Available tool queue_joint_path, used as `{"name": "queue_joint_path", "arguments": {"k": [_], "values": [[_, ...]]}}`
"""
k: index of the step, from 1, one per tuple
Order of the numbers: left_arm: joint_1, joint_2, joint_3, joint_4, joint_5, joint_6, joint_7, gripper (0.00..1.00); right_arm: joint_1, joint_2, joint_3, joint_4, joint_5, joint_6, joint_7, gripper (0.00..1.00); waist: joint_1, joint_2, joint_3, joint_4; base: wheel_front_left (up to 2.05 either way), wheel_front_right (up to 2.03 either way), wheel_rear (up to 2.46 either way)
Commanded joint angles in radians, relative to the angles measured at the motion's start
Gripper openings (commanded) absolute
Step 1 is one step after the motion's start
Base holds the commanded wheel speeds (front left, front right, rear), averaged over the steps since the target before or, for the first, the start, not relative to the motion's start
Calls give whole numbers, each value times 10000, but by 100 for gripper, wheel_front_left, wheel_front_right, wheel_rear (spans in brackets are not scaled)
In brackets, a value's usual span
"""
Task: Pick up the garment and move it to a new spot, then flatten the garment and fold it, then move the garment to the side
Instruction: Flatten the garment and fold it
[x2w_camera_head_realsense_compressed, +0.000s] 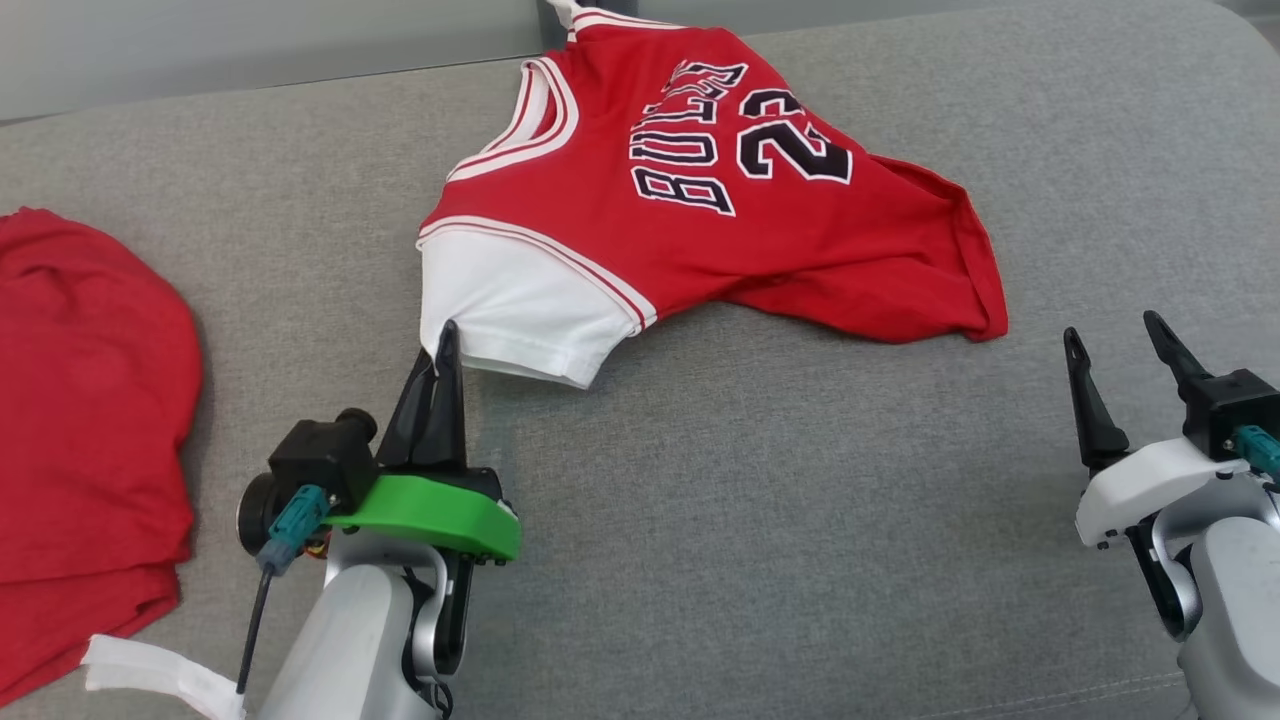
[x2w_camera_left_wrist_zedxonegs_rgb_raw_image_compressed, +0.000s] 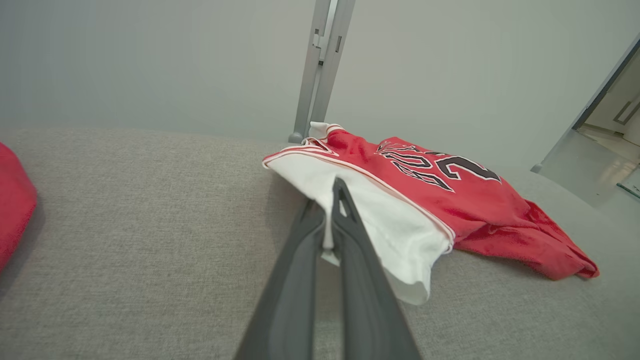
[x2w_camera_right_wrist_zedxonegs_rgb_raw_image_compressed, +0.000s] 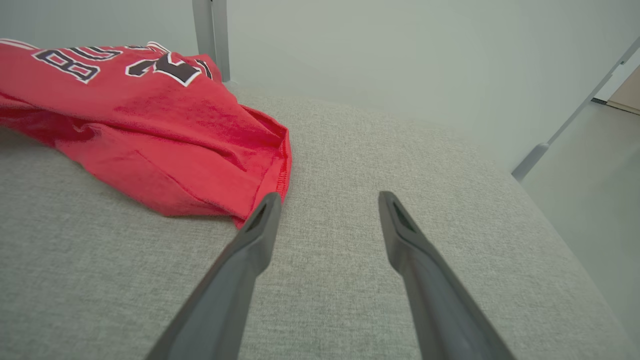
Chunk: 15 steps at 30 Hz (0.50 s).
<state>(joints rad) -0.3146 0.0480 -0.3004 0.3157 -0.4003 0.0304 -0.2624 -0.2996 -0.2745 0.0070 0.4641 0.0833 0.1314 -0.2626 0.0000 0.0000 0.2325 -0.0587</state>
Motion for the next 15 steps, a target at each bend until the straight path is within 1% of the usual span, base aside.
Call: {"name": "queue_joint_path", "arguments": {"k": [1, 7, 12, 15], "values": [[167, 44, 170, -241, 146, 62, -32, 0, -176, 3348, 40, 249, -128, -13, -34, 100, 0, 0, 28, 204, 0, 0, 0], [478, 43, 528, -793, 218, 316, -32, 0, -521, 3449, 364, 1036, -220, -13, -34, 100, 0, 0, 53, 549, 0, 0, 0], [578, 43, 392, -758, 200, 280, -34, 0, -644, 3458, 888, 1474, 37, -13, -34, 100, 0, 0, 57, 773, 0, 0, 0], [612, 43, 304, -732, 139, 309, -34, 0, -750, 3316, 1198, 1843, 142, -13, -34, 100, 0, 0, 70, 854, 0, 0, 0]]}}
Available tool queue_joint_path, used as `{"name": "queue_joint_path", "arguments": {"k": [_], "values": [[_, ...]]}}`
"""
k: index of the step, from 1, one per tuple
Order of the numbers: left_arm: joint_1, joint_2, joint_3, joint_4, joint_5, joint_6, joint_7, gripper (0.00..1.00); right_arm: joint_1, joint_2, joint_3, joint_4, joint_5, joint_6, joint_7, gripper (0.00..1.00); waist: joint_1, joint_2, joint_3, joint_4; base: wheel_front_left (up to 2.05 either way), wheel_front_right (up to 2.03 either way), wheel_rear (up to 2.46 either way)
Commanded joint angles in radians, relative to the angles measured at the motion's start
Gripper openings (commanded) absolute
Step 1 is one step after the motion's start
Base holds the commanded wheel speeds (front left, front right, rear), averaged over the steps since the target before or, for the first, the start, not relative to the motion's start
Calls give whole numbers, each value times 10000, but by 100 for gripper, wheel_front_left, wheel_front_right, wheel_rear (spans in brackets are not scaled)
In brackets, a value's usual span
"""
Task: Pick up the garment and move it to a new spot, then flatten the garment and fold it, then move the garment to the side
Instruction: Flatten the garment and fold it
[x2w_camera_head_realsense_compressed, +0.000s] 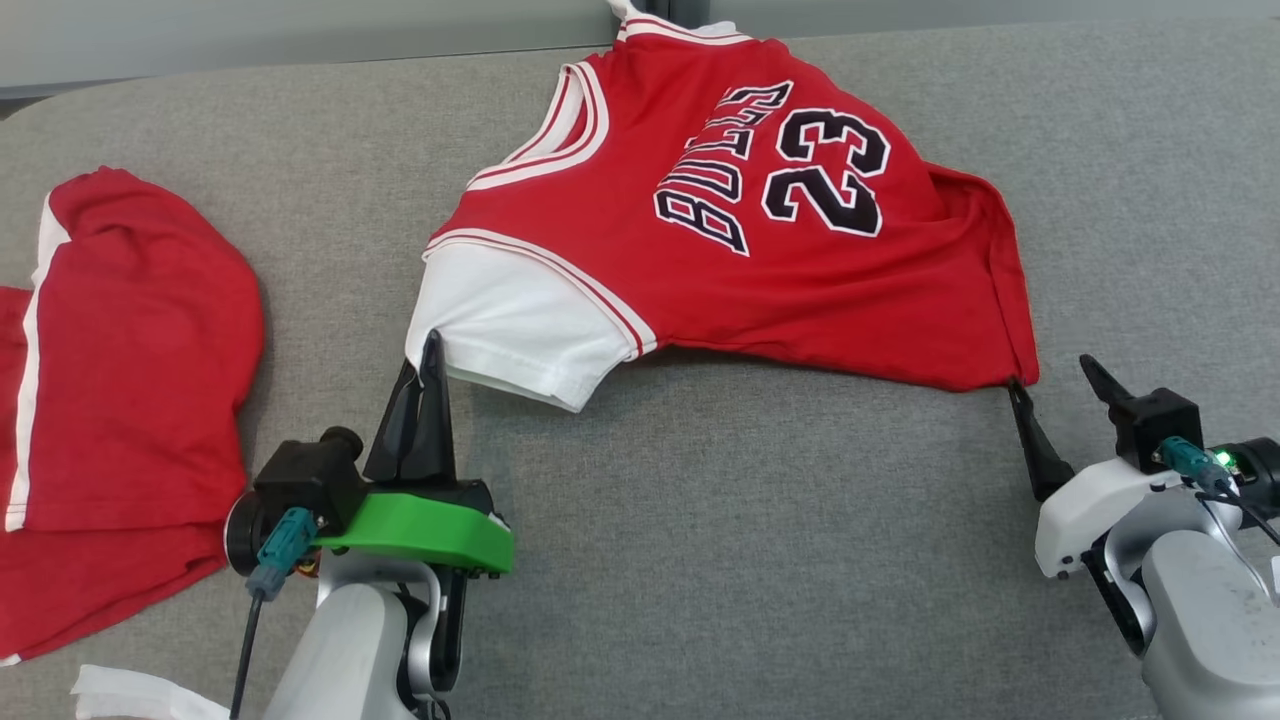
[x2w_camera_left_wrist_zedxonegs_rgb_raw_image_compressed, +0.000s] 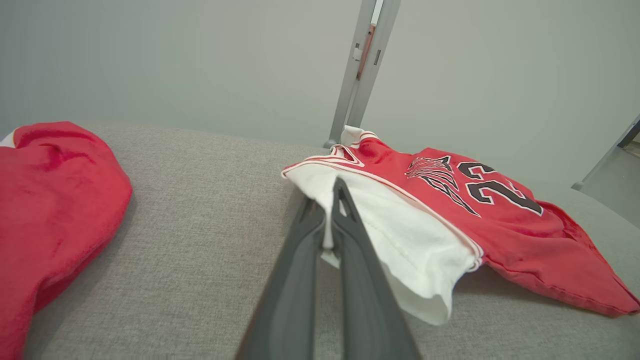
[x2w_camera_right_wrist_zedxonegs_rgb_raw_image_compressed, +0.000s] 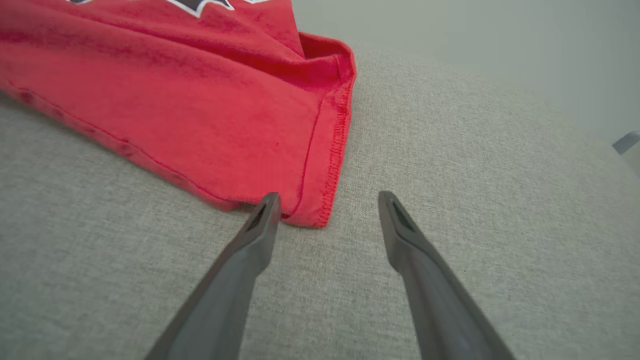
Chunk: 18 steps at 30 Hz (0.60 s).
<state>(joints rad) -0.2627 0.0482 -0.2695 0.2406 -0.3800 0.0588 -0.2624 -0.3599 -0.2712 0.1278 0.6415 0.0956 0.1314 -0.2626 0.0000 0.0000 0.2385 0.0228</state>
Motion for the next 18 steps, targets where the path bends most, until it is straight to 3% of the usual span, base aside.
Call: {"name": "queue_joint_path", "arguments": {"k": [1, 10, 18], "values": [[90, 41, -25, 22, -75, 38, -33, 0, -179, 3195, 50, 212, 6, -13, -33, 100, 0, 0, 15, 57, 0, 0, 0], [-8, 42, -22, -25, -110, 105, -35, 0, -472, 2677, -156, 1206, -160, -13, -33, 100, 0, 0, 79, 128, 0, 0, 0], [-89, 41, -39, 6, -61, 60, -34, 0, -746, 2963, -388, 1326, -241, -13, -34, 100, 0, 0, 181, 190, 0, 0, 0]]}}
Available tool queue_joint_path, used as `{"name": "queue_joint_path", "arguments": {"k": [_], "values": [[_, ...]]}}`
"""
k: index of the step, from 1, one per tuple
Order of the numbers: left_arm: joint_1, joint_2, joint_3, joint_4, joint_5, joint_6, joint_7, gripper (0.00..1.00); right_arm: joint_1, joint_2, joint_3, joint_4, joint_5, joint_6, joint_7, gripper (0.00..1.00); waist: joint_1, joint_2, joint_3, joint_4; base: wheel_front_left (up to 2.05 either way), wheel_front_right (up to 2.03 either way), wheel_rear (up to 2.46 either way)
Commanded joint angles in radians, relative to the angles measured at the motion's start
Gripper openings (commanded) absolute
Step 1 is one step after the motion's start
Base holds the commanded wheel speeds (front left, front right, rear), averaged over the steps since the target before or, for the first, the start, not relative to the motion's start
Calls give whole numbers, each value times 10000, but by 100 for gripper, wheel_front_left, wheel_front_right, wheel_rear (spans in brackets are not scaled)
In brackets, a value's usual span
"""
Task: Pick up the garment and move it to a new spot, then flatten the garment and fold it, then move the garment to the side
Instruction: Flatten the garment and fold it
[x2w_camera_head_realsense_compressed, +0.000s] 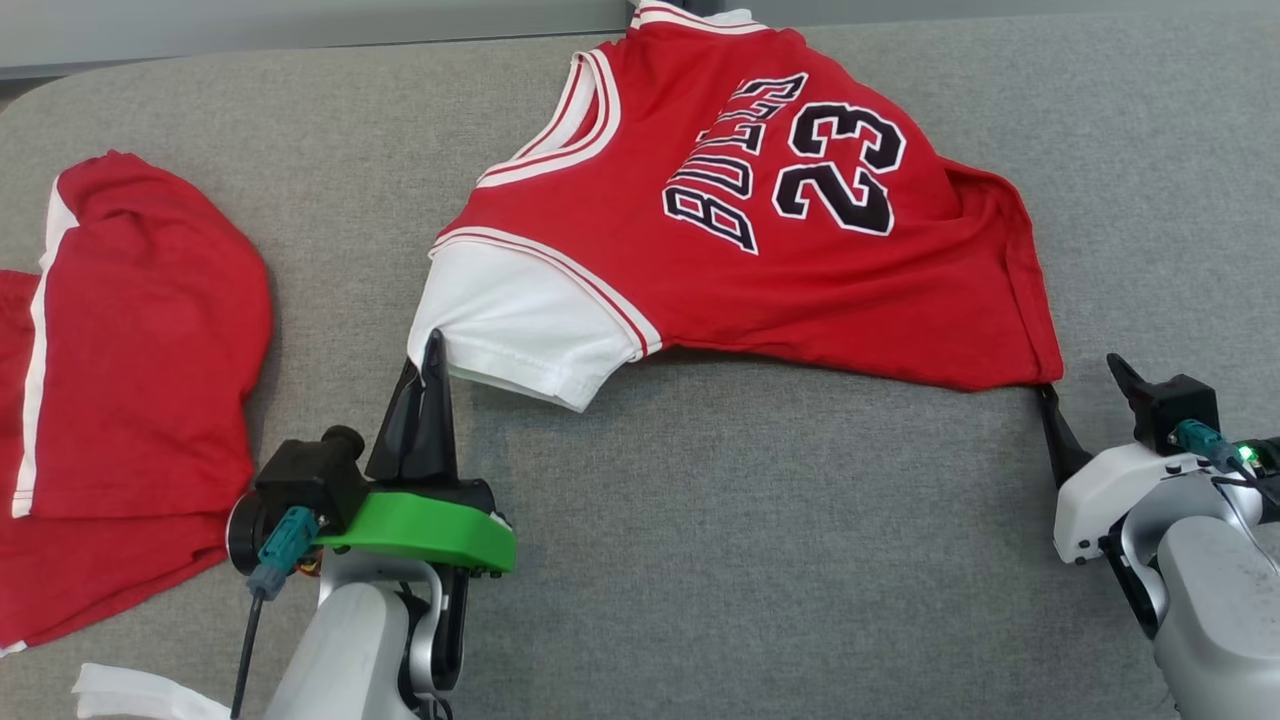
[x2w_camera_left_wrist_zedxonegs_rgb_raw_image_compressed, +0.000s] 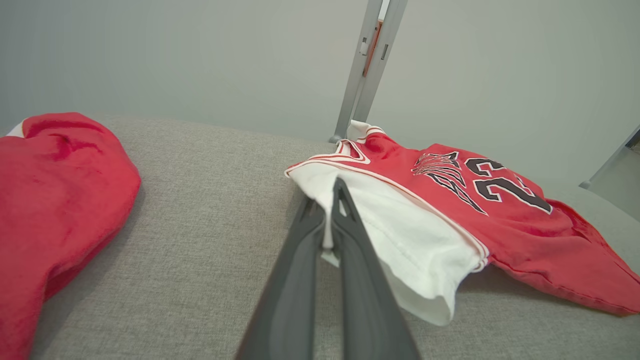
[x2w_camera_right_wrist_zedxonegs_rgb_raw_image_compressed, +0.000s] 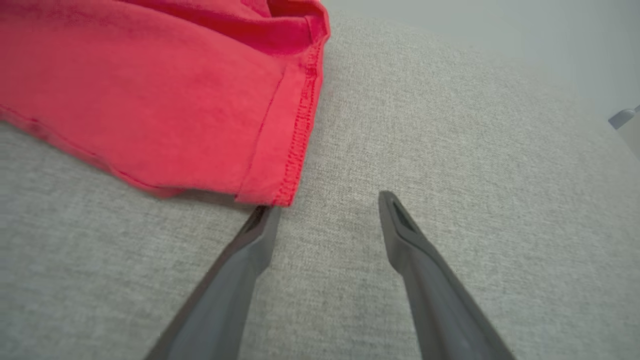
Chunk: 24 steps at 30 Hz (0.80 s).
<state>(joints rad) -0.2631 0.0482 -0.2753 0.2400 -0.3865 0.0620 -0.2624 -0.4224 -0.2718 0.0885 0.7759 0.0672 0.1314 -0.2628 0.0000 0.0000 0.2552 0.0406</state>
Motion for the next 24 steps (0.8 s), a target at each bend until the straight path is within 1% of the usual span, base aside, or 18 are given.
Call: {"name": "queue_joint_path", "arguments": {"k": [1, 6, 12, 13, 14, 18, 24], "values": [[-94, 41, 7, 18, -1, 17, -35, 0, -125, 3047, 65, -48, 146, -13, -32, 100, 0, 0, 24, 28, 0, 0, 0], [-94, 41, -37, 87, -21, -4, -35, 0, -45, 3194, 572, -175, 557, -13, -31, 100, 0, 0, 66, 88, 0, 0, 0], [-76, 41, -82, 225, 14, -35, -34, 0, 41, 2886, 1155, -169, 1010, -12, -29, 100, 0, 0, 31, 110, 0, 0, 0], [-65, 41, -79, 256, 22, -38, -34, 0, 46, 2833, 1257, -129, 1095, -12, -29, 45, 0, 0, 8, 106, 0, 0, 0], [-49, 41, -71, 285, 32, -39, -36, 0, 36, 2754, 1358, -142, 1158, -12, -26, 0, 0, 0, -25, 95, 0, 0, 0], [138, 41, 32, 381, 73, -24, -34, 0, 137, 2460, 1531, -360, 1435, -13, -20, 0, 0, 0, -263, -9, 0, 0, 0], [349, 43, 348, 253, 97, -49, -36, 0, 435, 1871, 1700, -1222, 1831, -12, -22, 0, 0, 0, -711, -261, 0, 0, 0]]}}
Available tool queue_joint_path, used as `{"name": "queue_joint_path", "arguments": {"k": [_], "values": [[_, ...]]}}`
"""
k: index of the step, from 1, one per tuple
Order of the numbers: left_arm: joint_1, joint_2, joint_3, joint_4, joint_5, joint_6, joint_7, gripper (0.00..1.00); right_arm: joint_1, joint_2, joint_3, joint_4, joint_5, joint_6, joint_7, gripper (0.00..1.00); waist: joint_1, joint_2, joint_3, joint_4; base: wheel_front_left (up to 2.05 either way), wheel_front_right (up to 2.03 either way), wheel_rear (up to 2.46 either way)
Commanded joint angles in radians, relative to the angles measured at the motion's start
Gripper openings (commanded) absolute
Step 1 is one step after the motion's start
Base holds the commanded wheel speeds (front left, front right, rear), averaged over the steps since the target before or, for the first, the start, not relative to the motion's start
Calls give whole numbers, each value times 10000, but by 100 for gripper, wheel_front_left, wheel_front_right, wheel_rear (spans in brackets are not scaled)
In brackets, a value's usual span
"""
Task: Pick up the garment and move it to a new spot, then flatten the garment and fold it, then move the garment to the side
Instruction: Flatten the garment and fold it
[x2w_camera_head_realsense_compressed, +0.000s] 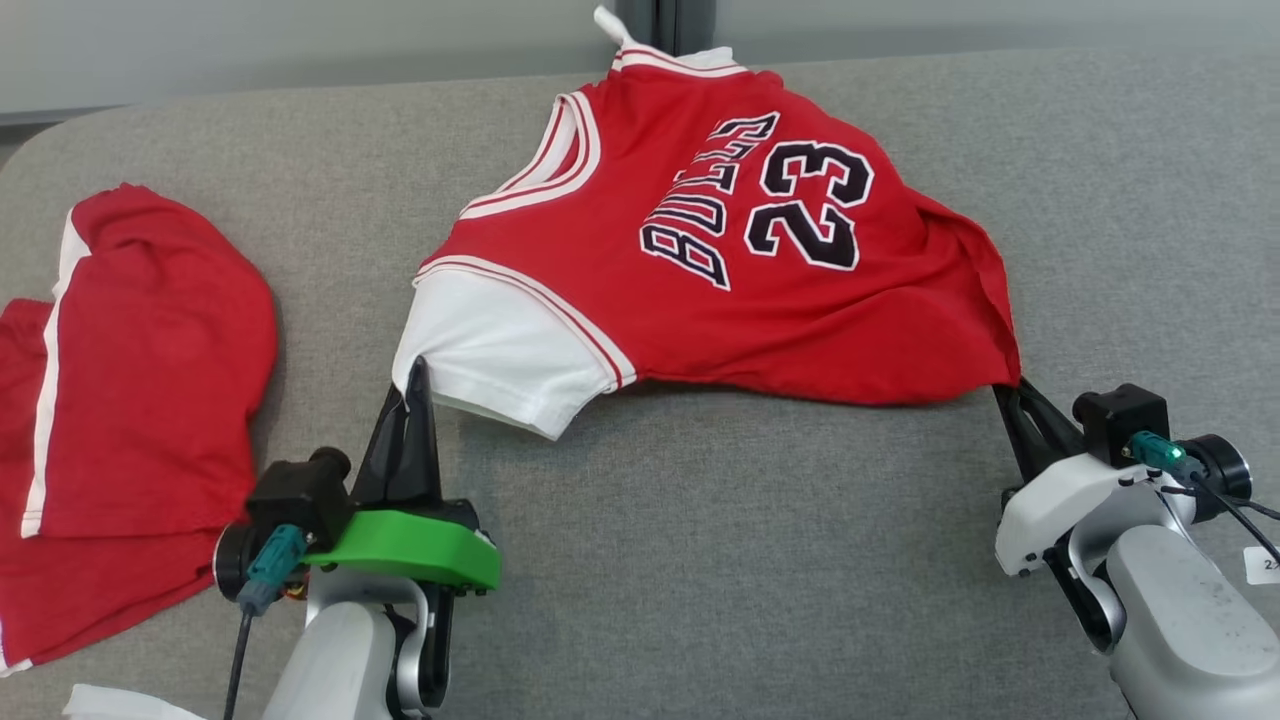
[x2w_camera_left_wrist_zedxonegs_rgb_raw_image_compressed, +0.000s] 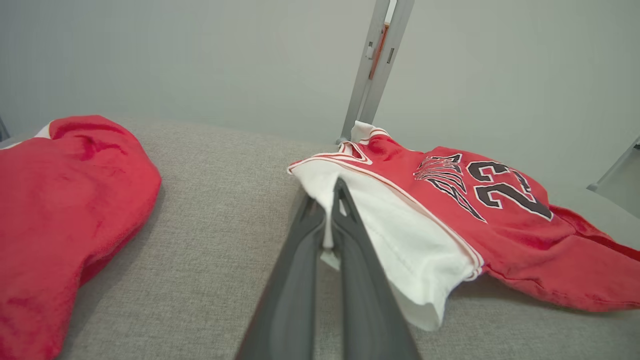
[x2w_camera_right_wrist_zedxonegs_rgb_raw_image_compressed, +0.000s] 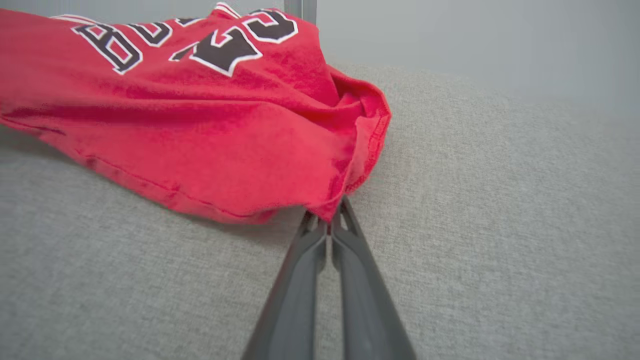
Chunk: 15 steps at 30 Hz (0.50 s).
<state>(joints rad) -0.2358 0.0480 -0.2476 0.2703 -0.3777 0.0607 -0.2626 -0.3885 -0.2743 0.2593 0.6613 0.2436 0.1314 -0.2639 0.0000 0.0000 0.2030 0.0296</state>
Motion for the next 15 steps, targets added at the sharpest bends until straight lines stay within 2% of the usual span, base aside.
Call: {"name": "queue_joint_path", "arguments": {"k": [1, 4, 11, 15], "values": [[111, 46, 146, -151, -1, -48, -34, 0, 134, 1779, 17, -308, 182, -12, -10, 0, 0, 0, -250, -203, 0, 0, 0], [122, 43, 372, -493, -134, -98, -34, 0, 209, 1243, 259, -1085, 444, -12, -10, 0, 0, 0, -457, -309, 0, 0, 0], [-710, 46, 809, -1457, -401, -432, -32, 0, -463, -576, 553, -3276, 1143, -13, -19, 0, 0, 0, -1075, -505, 0, 0, 0], [-1614, 41, 960, -1790, -605, -650, -34, 0, -1091, -1198, 544, -4296, 1174, -12, 152, 0, 0, 0, -1550, -600, 0, 0, 0]]}}
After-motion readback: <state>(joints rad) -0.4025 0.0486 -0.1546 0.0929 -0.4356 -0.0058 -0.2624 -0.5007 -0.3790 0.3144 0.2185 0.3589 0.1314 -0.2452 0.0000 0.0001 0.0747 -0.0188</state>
